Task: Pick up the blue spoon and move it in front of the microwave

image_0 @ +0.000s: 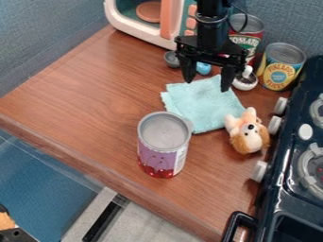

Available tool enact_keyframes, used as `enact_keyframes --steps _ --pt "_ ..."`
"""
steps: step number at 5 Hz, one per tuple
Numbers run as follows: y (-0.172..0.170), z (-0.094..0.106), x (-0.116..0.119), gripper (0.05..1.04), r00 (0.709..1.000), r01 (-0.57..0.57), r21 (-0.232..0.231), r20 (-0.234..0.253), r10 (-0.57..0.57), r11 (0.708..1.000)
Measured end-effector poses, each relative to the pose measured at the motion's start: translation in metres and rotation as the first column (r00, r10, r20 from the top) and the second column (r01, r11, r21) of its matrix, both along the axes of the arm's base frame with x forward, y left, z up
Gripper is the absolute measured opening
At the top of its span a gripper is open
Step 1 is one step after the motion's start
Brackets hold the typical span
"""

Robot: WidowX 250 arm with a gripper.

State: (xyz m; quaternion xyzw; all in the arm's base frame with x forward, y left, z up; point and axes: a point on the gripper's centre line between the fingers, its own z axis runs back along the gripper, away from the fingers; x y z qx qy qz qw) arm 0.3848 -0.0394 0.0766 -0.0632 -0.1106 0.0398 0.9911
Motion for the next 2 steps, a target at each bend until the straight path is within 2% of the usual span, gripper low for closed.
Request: enact_keyframes --steps 1,2 --pt "-0.0005 -0.013 -0.0014 1.0 0.999 -0.007 -0.003 -0.034 0.006 1.0" --pt "0.0053 -0.0134 0.0008 1.0 0.996 -0.077 -0.045 -0.043 0.075 0.996"
